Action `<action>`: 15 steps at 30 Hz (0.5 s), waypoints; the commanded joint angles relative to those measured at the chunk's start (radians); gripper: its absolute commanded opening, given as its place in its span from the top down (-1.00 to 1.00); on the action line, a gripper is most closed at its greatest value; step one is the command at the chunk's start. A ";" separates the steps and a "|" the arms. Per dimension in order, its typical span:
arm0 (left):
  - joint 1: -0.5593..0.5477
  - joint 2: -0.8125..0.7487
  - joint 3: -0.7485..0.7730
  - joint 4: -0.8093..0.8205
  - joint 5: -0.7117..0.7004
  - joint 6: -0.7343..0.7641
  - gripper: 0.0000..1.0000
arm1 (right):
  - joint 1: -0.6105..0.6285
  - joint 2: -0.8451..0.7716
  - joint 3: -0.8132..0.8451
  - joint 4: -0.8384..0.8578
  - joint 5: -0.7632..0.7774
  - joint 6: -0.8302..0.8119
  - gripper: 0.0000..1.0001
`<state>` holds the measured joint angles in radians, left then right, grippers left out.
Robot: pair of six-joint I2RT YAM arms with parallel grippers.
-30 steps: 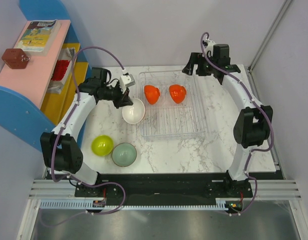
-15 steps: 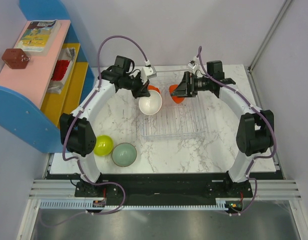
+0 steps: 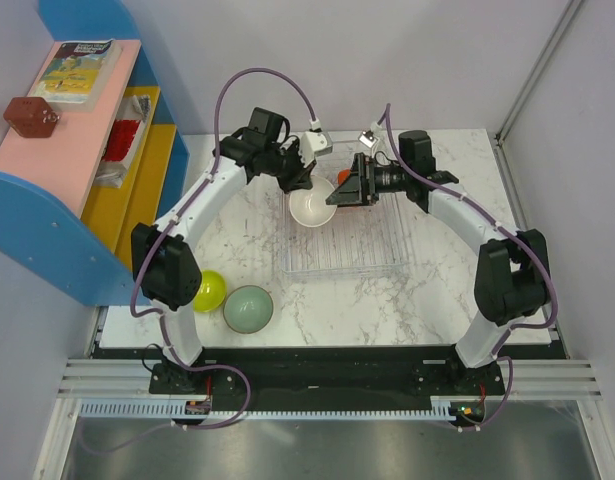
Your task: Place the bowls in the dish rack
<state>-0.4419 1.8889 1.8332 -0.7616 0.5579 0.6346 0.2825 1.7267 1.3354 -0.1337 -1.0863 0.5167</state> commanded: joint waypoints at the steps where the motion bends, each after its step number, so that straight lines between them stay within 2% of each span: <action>1: -0.014 -0.025 0.043 0.021 0.025 -0.044 0.96 | 0.011 -0.006 0.008 0.059 -0.003 0.003 -0.96; 15: -0.031 -0.088 0.020 0.018 0.100 -0.062 0.96 | 0.011 0.039 0.028 0.031 0.002 -0.037 -0.96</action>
<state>-0.4610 1.8843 1.8332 -0.7681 0.5972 0.6128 0.2909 1.7496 1.3357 -0.1272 -1.0706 0.5045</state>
